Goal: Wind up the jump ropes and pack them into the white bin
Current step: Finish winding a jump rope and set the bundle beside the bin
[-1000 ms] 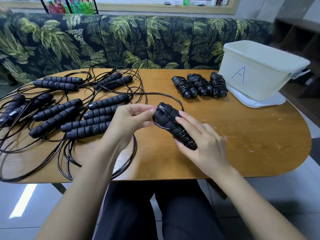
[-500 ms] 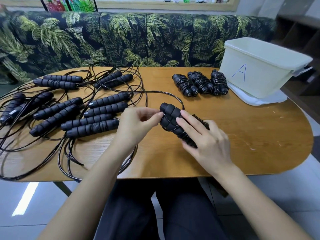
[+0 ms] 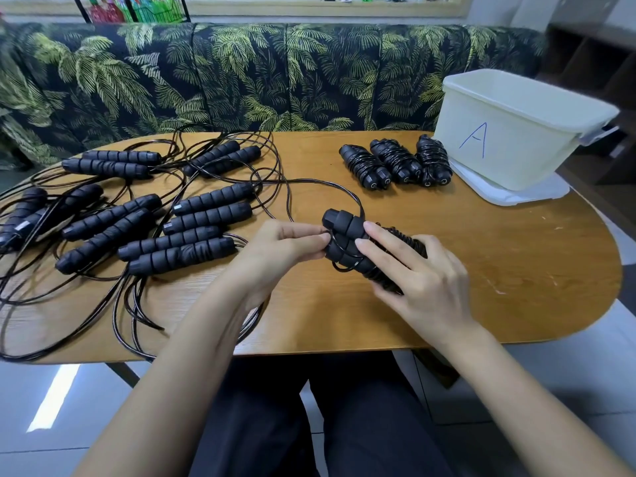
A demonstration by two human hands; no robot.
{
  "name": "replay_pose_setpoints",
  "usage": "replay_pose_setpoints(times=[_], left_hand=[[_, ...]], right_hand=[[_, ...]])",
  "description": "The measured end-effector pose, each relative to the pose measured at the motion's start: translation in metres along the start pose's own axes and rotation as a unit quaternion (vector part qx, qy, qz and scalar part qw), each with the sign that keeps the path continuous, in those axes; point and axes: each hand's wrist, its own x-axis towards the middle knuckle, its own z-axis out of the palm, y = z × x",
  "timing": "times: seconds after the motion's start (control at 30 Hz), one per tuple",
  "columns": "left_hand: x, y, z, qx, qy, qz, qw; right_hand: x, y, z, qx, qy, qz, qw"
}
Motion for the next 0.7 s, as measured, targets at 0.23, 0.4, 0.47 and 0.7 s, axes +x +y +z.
replay_pose_setpoints(times=[0.23, 0.4, 0.47, 0.7], left_hand=[[0.022, -0.007, 0.028, 0.028, 0.14, -0.002, 0.99], [0.029, -0.005, 0.045, -0.156, 0.166, 0.021, 0.973], [0.034, -0.008, 0.046, -0.216, 0.178, 0.025, 0.96], [0.043, -0.008, 0.035, -0.249, 0.178, 0.023, 0.952]], right_hand=[[0.002, -0.028, 0.011, -0.006, -0.014, 0.114, 0.993], [0.01, -0.047, 0.015, 0.017, 0.013, 0.179, 0.984], [0.014, -0.055, 0.014, 0.081, 0.015, 0.218, 0.973], [0.016, -0.056, 0.016, 0.32, -0.077, 0.292, 0.898]])
